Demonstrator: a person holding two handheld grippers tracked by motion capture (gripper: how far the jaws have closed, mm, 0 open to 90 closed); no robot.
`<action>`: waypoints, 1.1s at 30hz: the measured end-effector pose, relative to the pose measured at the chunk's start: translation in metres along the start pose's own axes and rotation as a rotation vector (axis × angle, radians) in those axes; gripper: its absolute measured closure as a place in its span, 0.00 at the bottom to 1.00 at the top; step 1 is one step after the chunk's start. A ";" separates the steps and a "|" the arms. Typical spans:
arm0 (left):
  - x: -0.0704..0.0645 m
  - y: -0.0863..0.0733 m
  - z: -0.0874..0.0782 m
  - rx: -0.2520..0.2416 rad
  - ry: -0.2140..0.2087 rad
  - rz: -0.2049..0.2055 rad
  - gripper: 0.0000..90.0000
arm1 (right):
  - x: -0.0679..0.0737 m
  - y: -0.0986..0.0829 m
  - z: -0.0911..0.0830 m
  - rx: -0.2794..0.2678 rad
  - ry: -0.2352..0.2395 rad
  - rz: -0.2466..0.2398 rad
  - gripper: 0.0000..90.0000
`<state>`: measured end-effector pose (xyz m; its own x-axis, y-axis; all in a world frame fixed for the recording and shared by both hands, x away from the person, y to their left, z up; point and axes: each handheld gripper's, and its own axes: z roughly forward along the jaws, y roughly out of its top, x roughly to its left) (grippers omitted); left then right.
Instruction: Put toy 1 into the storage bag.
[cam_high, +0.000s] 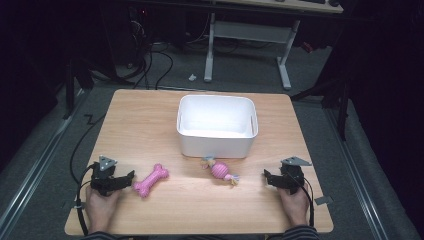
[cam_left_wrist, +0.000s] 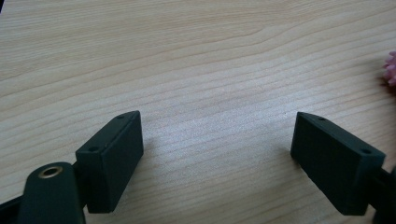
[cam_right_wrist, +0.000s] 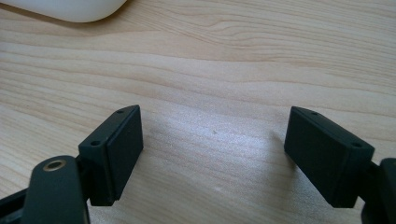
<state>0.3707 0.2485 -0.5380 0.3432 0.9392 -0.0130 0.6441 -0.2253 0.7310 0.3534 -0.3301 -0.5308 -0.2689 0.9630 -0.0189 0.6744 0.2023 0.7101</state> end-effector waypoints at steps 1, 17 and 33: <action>0.000 0.000 0.000 0.000 0.000 0.000 0.19 | 0.000 0.000 0.000 0.000 0.000 0.000 0.22; -0.002 0.001 0.001 0.003 0.011 -0.014 0.17 | 0.000 0.000 0.000 -0.003 0.003 0.005 0.24; 0.001 0.001 -0.003 -0.006 -0.018 -0.058 0.17 | 0.000 -0.001 -0.001 -0.006 0.009 -0.002 0.26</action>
<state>0.3692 0.2501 -0.5354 0.3178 0.9457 -0.0676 0.6593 -0.1692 0.7326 0.3524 -0.3302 -0.5306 -0.2760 0.9611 -0.0138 0.6698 0.2026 0.7143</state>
